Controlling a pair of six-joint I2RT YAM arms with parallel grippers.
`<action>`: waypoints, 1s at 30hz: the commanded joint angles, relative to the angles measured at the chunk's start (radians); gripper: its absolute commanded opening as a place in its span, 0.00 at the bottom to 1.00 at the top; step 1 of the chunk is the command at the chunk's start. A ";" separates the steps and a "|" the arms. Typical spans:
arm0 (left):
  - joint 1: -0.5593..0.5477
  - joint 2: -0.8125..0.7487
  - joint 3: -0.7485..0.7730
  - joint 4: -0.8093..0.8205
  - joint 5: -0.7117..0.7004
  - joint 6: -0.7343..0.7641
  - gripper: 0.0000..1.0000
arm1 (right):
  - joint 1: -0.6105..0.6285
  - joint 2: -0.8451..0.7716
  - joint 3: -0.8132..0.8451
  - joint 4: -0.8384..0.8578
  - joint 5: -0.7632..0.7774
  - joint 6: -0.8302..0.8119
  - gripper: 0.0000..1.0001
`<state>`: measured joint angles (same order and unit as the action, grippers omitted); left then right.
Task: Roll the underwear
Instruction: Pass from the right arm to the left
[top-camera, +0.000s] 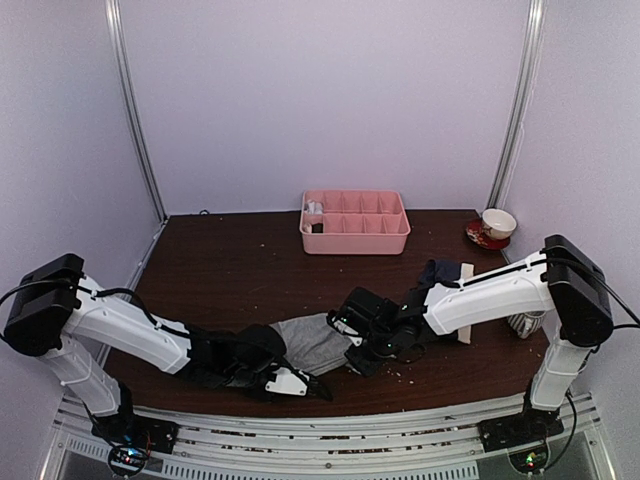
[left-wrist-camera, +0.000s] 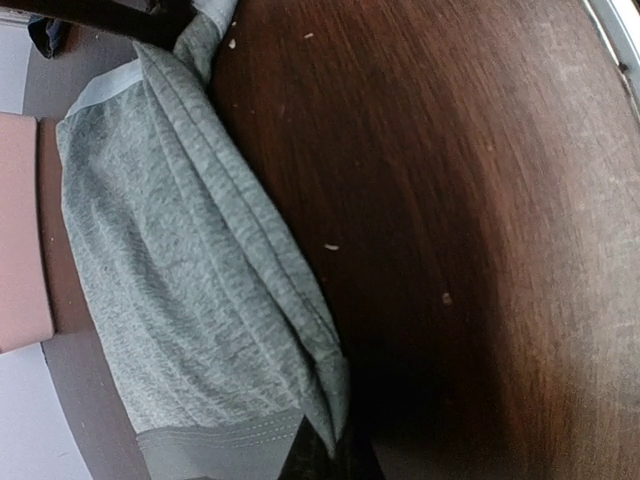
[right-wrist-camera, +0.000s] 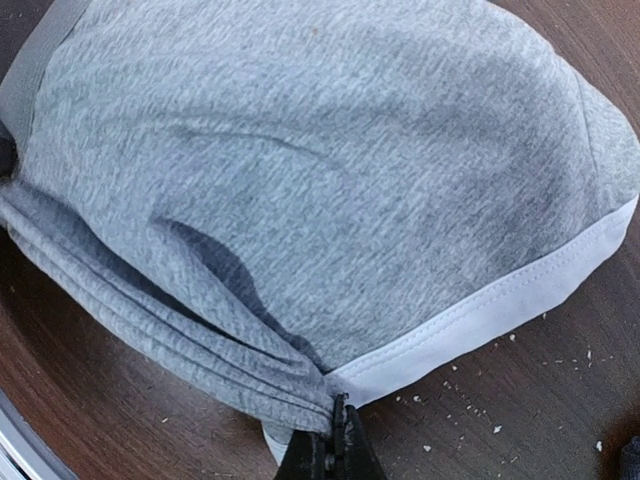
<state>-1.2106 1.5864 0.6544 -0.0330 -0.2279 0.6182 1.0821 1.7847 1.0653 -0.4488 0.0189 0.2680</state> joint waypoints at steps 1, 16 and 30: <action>0.018 -0.049 -0.033 -0.072 -0.013 -0.001 0.00 | 0.009 -0.005 0.007 -0.067 -0.032 -0.110 0.00; 0.132 -0.155 -0.031 -0.120 0.190 0.049 0.00 | 0.221 -0.050 -0.094 0.076 0.213 -0.225 0.40; 0.160 -0.208 -0.082 -0.126 0.267 0.111 0.00 | 0.258 -0.081 -0.209 0.240 0.351 -0.318 0.31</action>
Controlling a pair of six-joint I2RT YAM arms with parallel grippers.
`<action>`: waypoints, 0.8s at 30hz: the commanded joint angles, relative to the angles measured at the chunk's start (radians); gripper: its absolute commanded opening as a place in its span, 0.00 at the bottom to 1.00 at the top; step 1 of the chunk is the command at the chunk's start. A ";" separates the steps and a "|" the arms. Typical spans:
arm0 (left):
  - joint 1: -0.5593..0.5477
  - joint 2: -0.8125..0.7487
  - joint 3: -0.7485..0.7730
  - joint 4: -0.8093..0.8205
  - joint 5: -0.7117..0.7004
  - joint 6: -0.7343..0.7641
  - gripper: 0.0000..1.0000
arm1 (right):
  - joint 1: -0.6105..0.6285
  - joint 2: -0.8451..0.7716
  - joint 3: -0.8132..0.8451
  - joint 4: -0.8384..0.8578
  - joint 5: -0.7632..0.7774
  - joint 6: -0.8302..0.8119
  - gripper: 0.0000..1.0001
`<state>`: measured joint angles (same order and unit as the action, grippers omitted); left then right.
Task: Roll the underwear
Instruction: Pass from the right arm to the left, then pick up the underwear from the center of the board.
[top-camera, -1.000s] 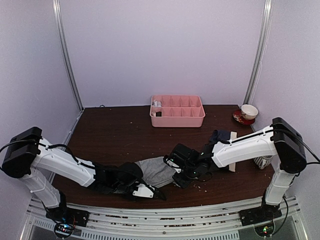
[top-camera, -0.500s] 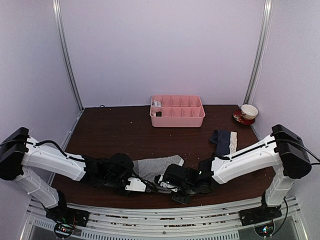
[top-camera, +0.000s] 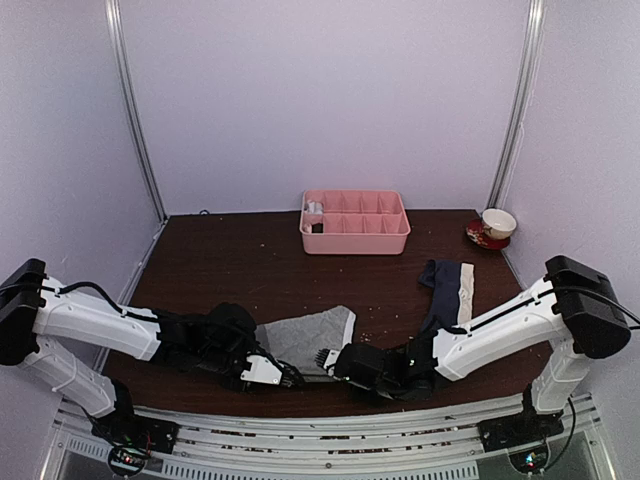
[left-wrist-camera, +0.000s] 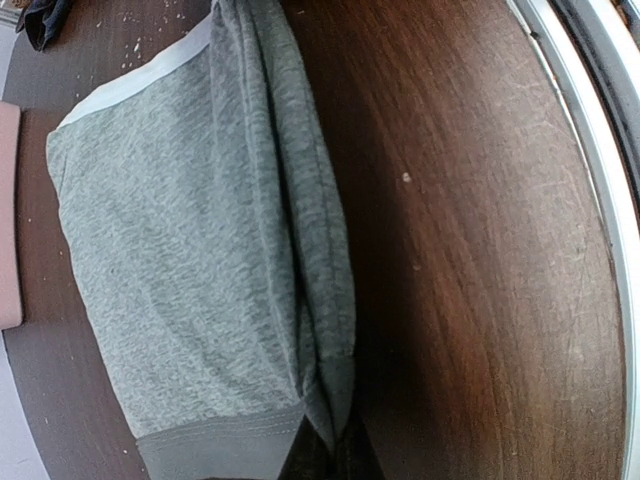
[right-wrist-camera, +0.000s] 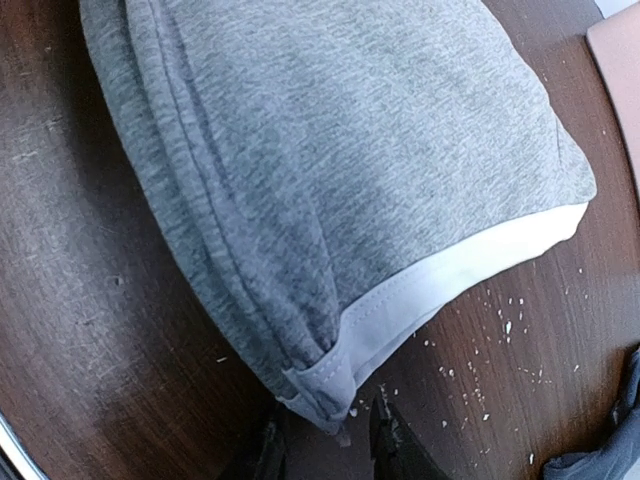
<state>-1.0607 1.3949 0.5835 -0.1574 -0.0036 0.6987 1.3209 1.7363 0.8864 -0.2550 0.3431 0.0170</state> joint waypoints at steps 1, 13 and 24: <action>0.010 -0.016 -0.011 -0.001 0.043 0.032 0.00 | 0.025 -0.035 -0.034 0.054 0.028 -0.083 0.33; 0.027 -0.010 -0.010 0.002 0.059 0.042 0.00 | 0.052 -0.009 -0.027 0.083 0.049 -0.231 0.45; 0.043 -0.025 -0.010 -0.013 0.083 0.072 0.00 | 0.051 0.074 0.049 0.028 0.055 -0.311 0.35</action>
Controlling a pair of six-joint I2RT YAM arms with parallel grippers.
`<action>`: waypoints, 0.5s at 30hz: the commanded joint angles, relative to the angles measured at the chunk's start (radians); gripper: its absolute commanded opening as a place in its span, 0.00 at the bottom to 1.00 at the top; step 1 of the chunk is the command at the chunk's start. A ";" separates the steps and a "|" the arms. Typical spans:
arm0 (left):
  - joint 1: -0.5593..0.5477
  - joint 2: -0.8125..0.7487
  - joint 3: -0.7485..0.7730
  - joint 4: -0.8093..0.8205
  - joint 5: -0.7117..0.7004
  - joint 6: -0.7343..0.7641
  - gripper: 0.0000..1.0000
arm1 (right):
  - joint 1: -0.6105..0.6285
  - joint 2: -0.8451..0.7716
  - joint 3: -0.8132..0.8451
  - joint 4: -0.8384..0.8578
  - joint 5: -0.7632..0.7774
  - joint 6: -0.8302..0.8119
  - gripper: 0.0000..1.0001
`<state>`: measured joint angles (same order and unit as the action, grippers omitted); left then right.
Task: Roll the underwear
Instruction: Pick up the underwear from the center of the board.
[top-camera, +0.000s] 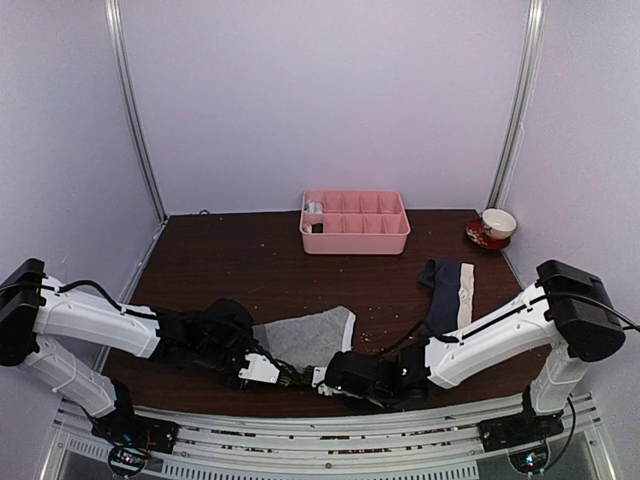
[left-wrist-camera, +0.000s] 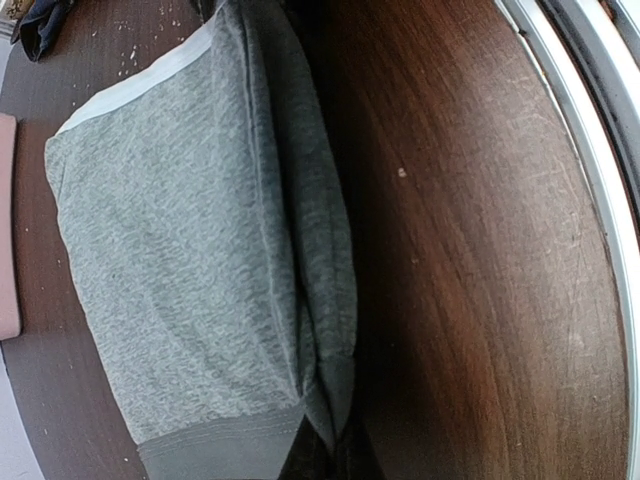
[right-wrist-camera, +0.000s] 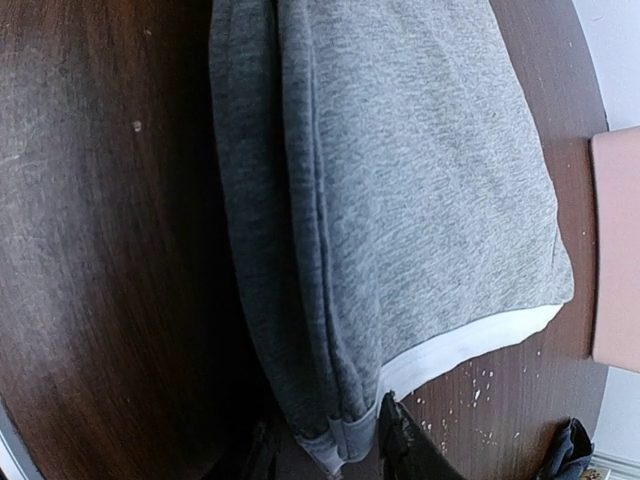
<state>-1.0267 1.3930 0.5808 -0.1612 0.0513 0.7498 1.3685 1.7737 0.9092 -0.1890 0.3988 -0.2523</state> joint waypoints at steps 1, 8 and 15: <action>0.010 -0.024 -0.009 -0.010 0.029 0.023 0.00 | 0.004 0.045 0.029 -0.041 -0.003 -0.048 0.34; 0.021 -0.043 -0.021 -0.021 0.059 0.048 0.00 | -0.010 0.090 0.044 -0.062 0.006 -0.053 0.25; 0.028 -0.086 -0.036 -0.054 0.098 0.107 0.00 | -0.023 0.071 0.087 -0.134 -0.078 -0.018 0.00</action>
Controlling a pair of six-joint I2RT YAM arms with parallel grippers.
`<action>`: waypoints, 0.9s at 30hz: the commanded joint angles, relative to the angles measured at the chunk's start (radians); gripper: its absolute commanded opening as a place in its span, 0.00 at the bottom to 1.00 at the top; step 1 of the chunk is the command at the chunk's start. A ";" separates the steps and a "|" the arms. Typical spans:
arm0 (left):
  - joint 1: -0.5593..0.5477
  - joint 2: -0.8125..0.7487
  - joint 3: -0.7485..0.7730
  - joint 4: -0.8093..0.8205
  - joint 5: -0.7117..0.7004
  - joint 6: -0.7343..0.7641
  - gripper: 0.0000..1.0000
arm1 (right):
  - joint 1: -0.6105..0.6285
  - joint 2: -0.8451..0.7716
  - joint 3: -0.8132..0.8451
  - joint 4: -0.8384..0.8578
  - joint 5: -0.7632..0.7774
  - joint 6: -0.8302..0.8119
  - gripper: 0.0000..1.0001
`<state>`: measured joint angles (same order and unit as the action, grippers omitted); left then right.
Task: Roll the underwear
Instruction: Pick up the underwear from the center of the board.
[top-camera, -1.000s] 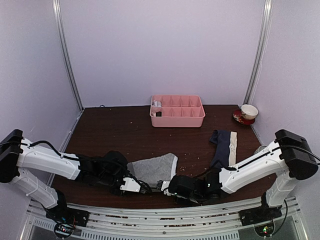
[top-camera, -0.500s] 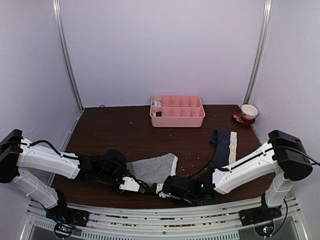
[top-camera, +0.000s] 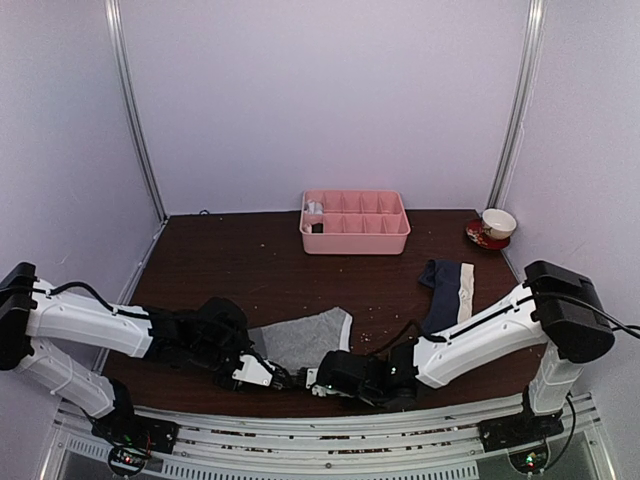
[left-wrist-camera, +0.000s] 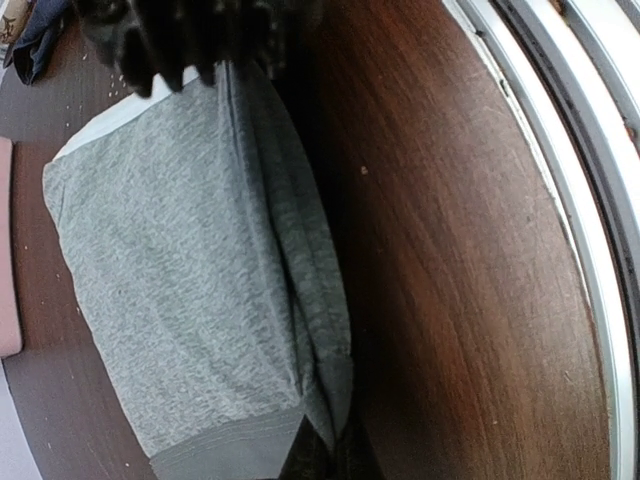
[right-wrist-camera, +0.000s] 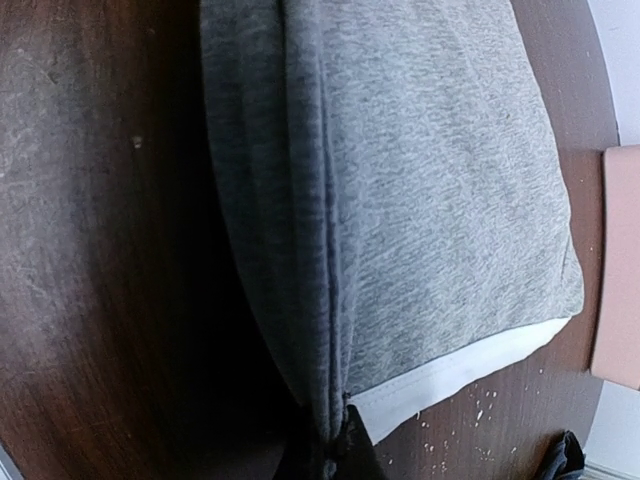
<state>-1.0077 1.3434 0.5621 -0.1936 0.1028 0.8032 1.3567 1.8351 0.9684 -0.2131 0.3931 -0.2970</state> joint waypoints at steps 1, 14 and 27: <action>0.009 -0.047 -0.023 -0.025 0.050 0.067 0.00 | -0.011 -0.001 0.043 -0.134 -0.101 0.039 0.00; 0.011 -0.232 -0.030 -0.223 0.173 0.218 0.00 | -0.031 -0.027 0.332 -0.568 -0.462 0.142 0.00; 0.145 -0.118 0.052 -0.357 0.271 0.272 0.00 | -0.200 0.153 0.661 -0.817 -0.586 0.037 0.00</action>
<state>-0.9195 1.1839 0.5629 -0.4870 0.3084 1.0382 1.1995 1.9305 1.5539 -0.9035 -0.1474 -0.2131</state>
